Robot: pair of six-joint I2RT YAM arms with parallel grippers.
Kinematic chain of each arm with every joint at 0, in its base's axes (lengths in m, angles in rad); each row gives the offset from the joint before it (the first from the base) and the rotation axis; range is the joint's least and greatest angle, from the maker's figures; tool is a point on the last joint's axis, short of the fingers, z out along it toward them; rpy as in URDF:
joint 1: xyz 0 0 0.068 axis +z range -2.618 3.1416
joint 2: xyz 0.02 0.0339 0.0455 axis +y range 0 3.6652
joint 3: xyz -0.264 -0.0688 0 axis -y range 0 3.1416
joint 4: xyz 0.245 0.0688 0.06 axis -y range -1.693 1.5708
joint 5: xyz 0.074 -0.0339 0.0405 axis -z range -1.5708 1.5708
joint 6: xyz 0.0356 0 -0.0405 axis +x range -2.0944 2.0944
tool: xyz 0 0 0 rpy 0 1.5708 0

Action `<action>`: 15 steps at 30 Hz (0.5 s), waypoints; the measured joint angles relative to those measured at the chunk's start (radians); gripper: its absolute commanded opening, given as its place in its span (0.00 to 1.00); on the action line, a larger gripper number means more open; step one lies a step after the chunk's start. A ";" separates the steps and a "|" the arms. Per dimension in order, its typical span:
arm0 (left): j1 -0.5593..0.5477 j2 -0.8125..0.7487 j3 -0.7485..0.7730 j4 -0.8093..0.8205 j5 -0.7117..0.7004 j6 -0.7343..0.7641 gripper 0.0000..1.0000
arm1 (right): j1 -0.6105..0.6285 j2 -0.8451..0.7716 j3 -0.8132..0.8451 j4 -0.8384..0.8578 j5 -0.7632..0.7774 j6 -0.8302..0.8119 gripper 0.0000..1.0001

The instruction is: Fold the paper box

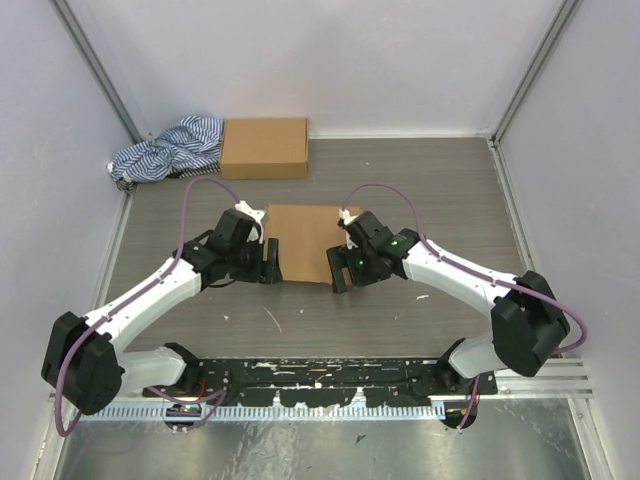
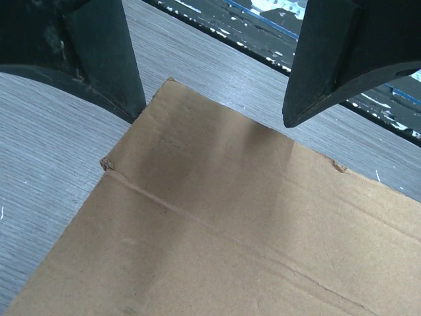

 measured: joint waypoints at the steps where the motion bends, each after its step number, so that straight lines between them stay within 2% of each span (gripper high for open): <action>1: 0.000 0.000 0.000 -0.001 0.000 0.000 0.76 | 0.000 0.000 0.004 -0.005 -0.003 -0.001 0.88; 15: 0.000 0.000 0.000 -0.005 0.001 0.001 0.76 | 0.000 0.016 0.031 -0.034 -0.021 -0.022 0.87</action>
